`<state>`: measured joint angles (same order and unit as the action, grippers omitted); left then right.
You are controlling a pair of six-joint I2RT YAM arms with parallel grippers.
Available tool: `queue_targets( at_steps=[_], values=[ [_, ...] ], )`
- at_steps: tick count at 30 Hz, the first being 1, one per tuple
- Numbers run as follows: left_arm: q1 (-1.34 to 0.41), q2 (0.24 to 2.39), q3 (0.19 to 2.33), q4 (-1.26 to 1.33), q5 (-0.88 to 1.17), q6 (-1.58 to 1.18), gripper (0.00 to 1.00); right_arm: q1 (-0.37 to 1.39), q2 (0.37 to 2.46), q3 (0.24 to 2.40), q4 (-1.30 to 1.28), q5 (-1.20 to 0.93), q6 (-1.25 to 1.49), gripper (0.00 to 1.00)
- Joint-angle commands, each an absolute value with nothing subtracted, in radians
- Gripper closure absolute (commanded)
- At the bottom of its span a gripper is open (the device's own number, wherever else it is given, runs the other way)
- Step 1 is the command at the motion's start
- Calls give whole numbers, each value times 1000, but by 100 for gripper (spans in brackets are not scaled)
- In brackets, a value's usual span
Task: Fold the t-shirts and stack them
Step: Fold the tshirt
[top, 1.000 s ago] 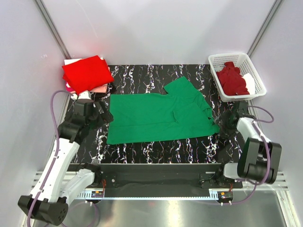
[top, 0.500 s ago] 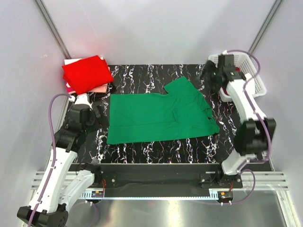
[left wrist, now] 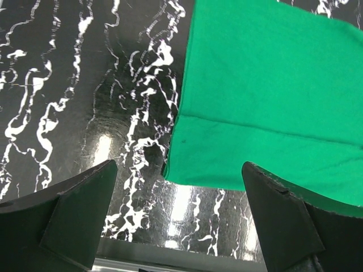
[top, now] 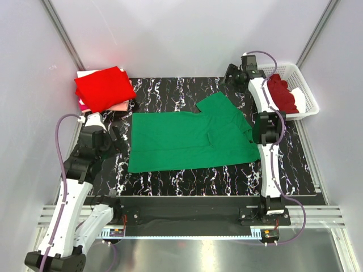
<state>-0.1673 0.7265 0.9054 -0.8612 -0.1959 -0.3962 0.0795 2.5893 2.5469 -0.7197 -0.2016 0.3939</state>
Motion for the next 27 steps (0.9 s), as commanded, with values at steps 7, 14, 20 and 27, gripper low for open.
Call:
queue_targets(
  at_steps=[7, 14, 20, 27],
  values=[
    [-127, 670, 897, -801, -172, -379, 1, 84, 2752, 2716, -612, -193, 348, 14],
    [-124, 657, 894, -796, -169, -379, 1, 92, 2821, 2726, -572, -221, 405, 18],
    [-121, 652, 896, -798, -172, -380, 1, 118, 2841, 2717, -574, -247, 436, 26],
    [-117, 650, 896, -798, -172, -380, 1, 149, 2846, 2683, -588, -244, 436, 43]
  ],
)
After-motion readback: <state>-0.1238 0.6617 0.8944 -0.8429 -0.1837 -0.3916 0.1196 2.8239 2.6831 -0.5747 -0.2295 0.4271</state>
